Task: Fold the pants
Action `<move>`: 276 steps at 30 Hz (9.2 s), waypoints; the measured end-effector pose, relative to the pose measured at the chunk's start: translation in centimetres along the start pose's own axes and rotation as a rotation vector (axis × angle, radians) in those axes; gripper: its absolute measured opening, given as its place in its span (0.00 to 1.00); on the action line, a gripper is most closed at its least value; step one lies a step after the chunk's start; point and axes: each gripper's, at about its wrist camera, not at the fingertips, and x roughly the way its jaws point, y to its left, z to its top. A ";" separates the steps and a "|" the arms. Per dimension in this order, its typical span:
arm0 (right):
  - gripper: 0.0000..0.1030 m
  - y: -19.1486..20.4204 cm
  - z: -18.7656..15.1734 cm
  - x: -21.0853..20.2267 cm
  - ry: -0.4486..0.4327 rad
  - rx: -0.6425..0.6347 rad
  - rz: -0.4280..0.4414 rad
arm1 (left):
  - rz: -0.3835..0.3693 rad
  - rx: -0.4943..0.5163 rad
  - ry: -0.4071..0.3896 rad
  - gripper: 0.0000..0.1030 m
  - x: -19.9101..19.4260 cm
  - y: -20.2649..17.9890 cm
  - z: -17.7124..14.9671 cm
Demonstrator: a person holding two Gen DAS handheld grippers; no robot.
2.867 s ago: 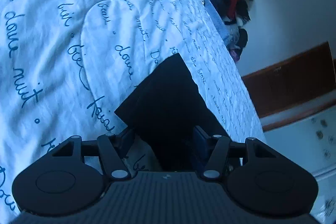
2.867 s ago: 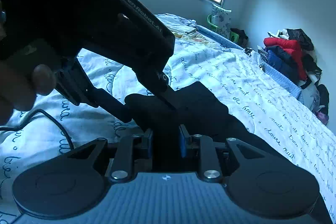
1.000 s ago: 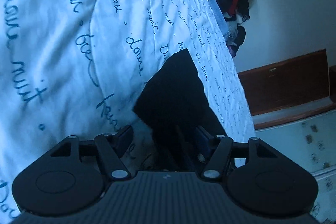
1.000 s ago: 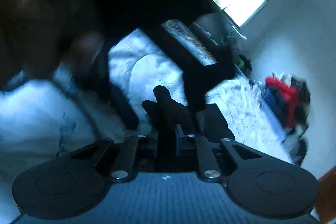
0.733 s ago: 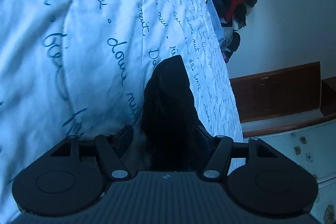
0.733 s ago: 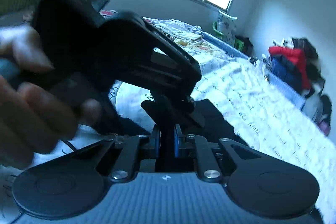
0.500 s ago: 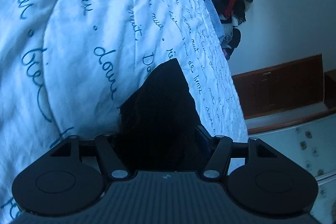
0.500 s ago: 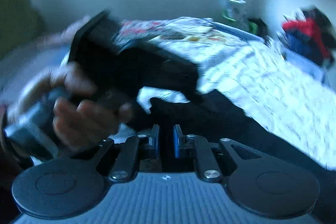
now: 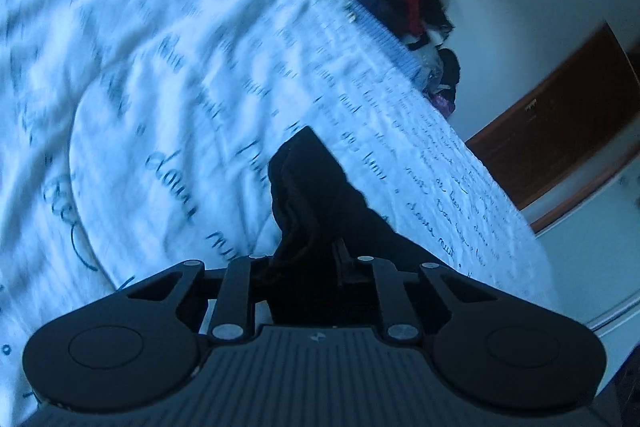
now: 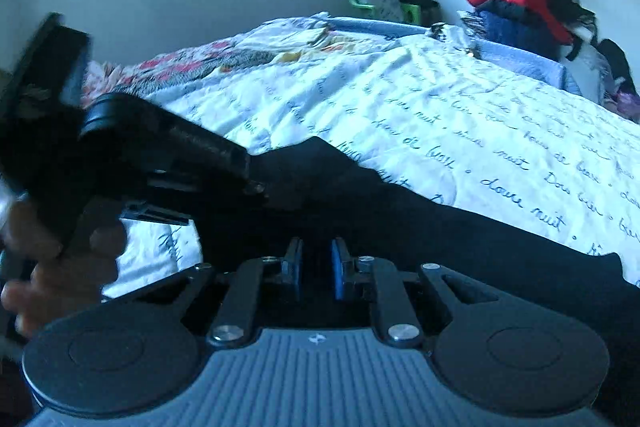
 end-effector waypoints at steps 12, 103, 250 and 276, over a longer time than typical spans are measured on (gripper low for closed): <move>0.15 -2.5 -0.2 -4.4 -0.117 0.173 0.083 | 0.012 0.282 -0.186 0.20 -4.4 -9.8 -4.2; 0.50 -20.6 -21.6 -29.2 -0.166 0.653 -0.643 | -0.515 0.685 0.289 0.76 6.0 -33.6 -25.7; 0.67 -20.6 -17.8 -25.5 -0.084 0.594 -0.480 | -0.010 0.869 0.058 0.87 5.7 -24.3 -19.2; 0.69 -28.3 -18.9 -21.7 -0.109 0.819 0.101 | -0.488 0.388 0.512 0.89 12.2 -17.3 -12.5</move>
